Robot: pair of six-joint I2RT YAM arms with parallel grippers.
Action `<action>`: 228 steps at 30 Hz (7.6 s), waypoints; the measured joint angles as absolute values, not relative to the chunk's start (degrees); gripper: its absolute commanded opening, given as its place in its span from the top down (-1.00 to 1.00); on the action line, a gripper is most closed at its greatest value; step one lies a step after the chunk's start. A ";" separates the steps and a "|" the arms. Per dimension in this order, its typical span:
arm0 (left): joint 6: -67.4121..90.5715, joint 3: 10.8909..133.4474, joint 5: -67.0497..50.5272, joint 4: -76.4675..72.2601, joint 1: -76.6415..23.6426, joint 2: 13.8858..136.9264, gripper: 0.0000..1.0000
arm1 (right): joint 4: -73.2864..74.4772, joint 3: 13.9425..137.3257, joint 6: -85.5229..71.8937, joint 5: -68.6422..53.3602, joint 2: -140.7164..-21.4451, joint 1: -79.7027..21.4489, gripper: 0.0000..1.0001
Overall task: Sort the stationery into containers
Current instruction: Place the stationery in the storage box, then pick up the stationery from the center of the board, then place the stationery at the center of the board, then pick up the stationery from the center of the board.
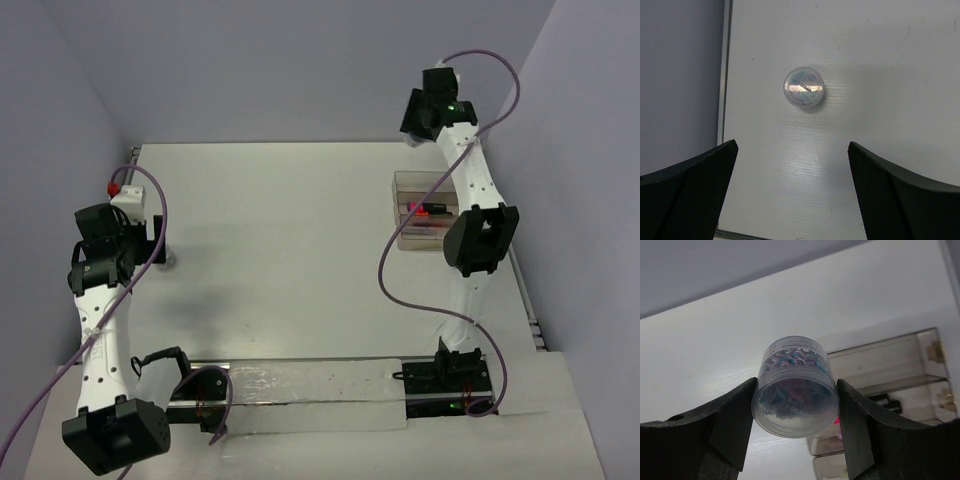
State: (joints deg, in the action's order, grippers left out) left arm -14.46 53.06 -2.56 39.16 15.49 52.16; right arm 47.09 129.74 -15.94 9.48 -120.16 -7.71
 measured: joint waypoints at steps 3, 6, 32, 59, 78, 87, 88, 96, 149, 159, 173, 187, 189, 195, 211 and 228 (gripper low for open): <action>-14.46 53.06 -2.65 38.96 15.49 52.37 -0.98 | 47.48 128.70 -17.02 12.30 -122.05 -2.07 0.95; -14.44 53.04 -2.78 38.55 15.49 53.12 -0.98 | 47.94 126.92 -17.56 14.92 -123.31 1.31 0.96; -14.44 51.89 -2.81 37.01 15.49 55.24 -0.98 | 44.31 117.31 -18.41 16.47 -131.44 7.48 0.25; -14.18 54.43 -4.69 40.02 16.03 63.53 -0.99 | 45.19 119.09 -16.86 11.94 -132.13 7.40 -1.00; -16.55 61.58 -5.90 39.16 17.37 79.54 -0.93 | 39.90 103.63 -17.76 11.49 -102.96 -4.78 -1.00; -15.39 62.44 -5.86 37.97 17.31 91.08 -0.75 | 36.90 96.98 -18.20 9.09 -96.66 -8.24 -1.00; -15.01 62.86 -5.93 38.09 17.29 92.76 -0.70 | 36.62 96.83 -18.24 8.93 -96.14 -8.23 -1.00; -12.62 66.45 -4.15 39.18 16.00 96.99 -0.24 | 34.96 95.56 -18.41 8.25 -95.33 -8.23 -1.00; -13.65 99.74 -13.36 69.57 -12.08 92.90 1.00 | -21.00 54.01 -1.72 -20.71 -78.10 -48.64 -0.93; -10.82 102.03 -14.24 71.88 -12.67 93.68 1.00 | -37.72 63.29 4.60 -11.19 -96.94 -54.44 -0.94; -15.61 99.46 -11.72 67.69 -13.30 94.50 1.00 | -26.30 65.18 4.04 -21.10 -90.41 -51.23 -0.98; -19.84 94.59 -7.86 56.19 -33.54 103.75 1.00 | -6.24 55.17 0.33 -21.15 -63.11 -37.39 -1.00; -20.17 98.13 -7.18 54.69 -36.80 108.74 1.00 | -4.38 53.71 -0.33 -18.78 -58.04 -35.82 -1.00; -19.37 108.45 -7.09 48.83 -41.70 122.81 0.99 | 0.91 52.50 -1.93 -13.57 -51.05 -33.37 -1.00; -16.19 110.89 -2.88 45.62 -43.63 128.70 -0.99 | 12.29 55.17 -4.56 -6.69 -50.92 -32.15 -1.00; -8.71 105.34 -1.93 49.66 -24.65 101.86 -0.99 | 21.92 79.70 -12.29 -13.36 -68.78 -25.48 -0.99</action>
State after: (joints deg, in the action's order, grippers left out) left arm -8.71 105.34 -1.93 49.66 -24.65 101.86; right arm 21.92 79.70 -12.29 -13.36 -68.78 -25.48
